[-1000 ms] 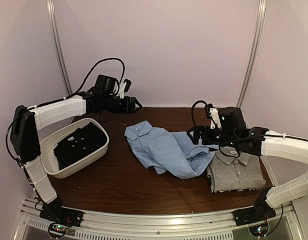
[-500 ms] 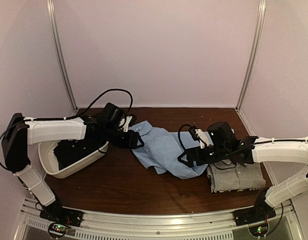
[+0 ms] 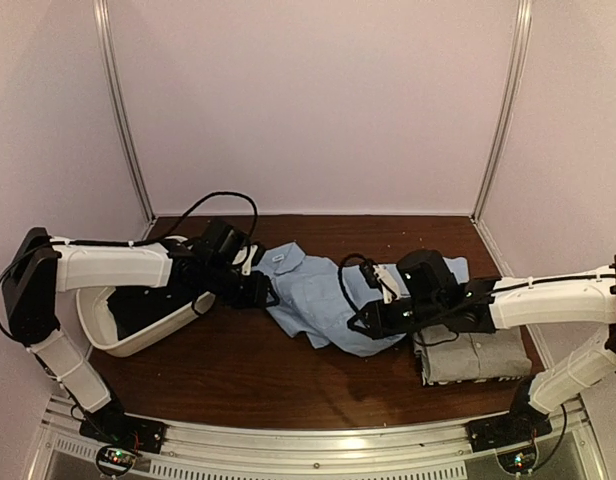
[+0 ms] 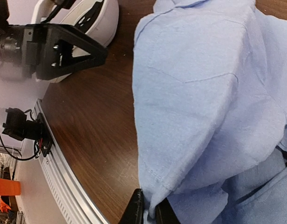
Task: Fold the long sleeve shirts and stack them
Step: Adjust the crumpled shirt at the center of the board.
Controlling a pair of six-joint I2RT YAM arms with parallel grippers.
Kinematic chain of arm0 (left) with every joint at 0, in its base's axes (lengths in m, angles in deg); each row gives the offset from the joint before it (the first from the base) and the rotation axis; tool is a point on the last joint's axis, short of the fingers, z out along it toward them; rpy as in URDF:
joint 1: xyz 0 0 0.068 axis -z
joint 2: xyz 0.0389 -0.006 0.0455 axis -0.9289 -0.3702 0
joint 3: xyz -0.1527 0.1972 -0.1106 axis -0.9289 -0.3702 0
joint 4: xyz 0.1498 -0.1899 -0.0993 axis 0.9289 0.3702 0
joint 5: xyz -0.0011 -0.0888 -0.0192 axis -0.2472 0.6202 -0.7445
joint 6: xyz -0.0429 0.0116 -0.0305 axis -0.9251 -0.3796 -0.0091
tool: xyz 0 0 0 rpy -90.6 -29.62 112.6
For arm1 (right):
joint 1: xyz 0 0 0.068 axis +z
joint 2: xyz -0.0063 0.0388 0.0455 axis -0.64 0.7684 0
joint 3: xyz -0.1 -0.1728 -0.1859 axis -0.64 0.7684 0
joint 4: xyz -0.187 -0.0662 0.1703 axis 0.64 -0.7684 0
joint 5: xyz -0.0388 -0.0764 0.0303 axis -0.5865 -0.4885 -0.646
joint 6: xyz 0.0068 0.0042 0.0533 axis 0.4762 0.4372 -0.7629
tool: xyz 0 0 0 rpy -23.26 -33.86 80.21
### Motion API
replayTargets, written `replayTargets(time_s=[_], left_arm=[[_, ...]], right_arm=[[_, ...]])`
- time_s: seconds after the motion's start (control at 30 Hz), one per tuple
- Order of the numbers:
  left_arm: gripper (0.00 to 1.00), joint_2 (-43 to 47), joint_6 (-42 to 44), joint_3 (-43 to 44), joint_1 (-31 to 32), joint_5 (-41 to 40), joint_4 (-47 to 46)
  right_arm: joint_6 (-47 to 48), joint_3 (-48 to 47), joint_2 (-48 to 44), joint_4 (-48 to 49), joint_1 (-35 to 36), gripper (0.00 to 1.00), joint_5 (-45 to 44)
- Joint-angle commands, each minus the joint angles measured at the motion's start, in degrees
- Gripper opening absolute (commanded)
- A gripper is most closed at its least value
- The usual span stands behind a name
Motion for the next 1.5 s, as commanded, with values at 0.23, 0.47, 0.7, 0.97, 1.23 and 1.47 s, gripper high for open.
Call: replayTargets(time_s=[0.23,0.47,0.7,0.97,1.23,1.47], left_arm=[[0.44,4.77,-2.45,-0.72,-2.89,-3.05,0.84],[0.53,7.65,-1.91,-2.51,-4.56,-0.66,1.72],[0.61,8.31,-0.15,-1.14,-2.2,3.14,0.81],[0.65,3.81,1.44,6.19,4.42,-3.76,4.86],[0.64,-4.51,5.06,19.37,11.93,-13.17,9.1],[0.64,-19.19,11.3,37.57,19.36,-17.03,14.27]], right_arm=[[-3.77,-15.58,15.7,11.77,9.68,0.07,-1.3],[-3.95,-24.28,25.93,13.16,11.23,0.47,0.55],[0.63,-21.91,16.43,4.6,9.5,0.84,-9.91],[1.15,-14.5,5.25,-0.28,1.97,0.92,-15.25],[-2.47,-8.46,0.91,-4.87,-7.62,0.93,-18.61],[-4.47,-1.73,-5.04,-5.98,-14.11,0.93,-18.28]])
